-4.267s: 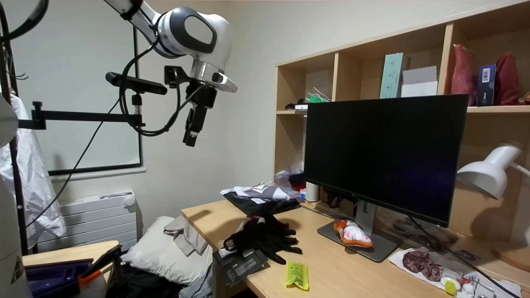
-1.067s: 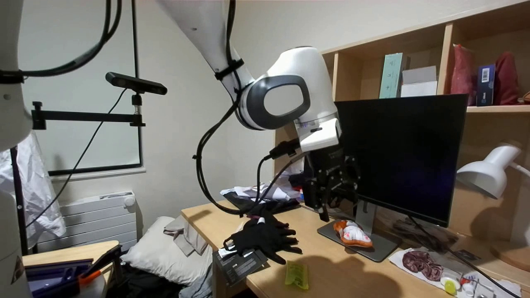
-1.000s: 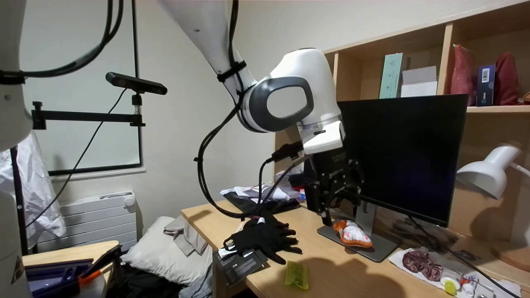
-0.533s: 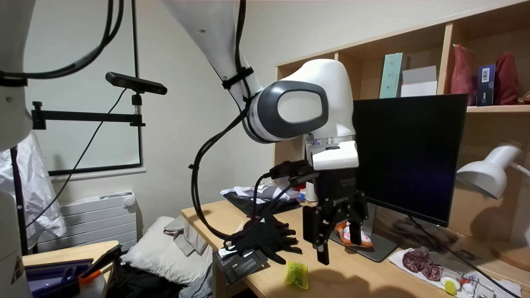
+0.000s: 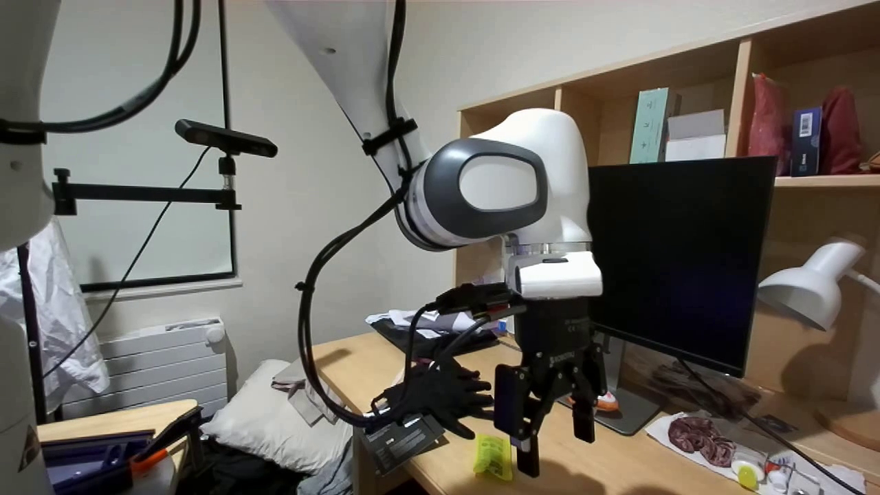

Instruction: Put a tube on the desk

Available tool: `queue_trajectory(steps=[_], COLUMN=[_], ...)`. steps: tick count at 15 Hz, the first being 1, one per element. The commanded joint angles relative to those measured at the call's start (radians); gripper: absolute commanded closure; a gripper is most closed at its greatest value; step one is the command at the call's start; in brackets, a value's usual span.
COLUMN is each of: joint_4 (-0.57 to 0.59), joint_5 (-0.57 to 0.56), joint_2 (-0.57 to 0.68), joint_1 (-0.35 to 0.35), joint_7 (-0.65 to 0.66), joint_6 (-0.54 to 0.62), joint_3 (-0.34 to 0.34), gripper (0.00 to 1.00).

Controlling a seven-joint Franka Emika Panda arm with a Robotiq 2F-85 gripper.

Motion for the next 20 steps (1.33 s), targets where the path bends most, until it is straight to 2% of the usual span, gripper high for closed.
queue_trajectory(steps=[1, 8, 20], joint_4=[0.003, 0.024, 0.044], joint_5=[-0.001, -0.009, -0.007], joint_2=[0.0, 0.041, 0.133], joint_1=[-0.007, -0.026, -0.088], joint_7=[-0.001, -0.024, -0.183], joint_6=[-0.002, -0.006, -0.003], joint_3=[0.006, -0.011, -0.085], gripper=[0.0, 0.0, 0.0])
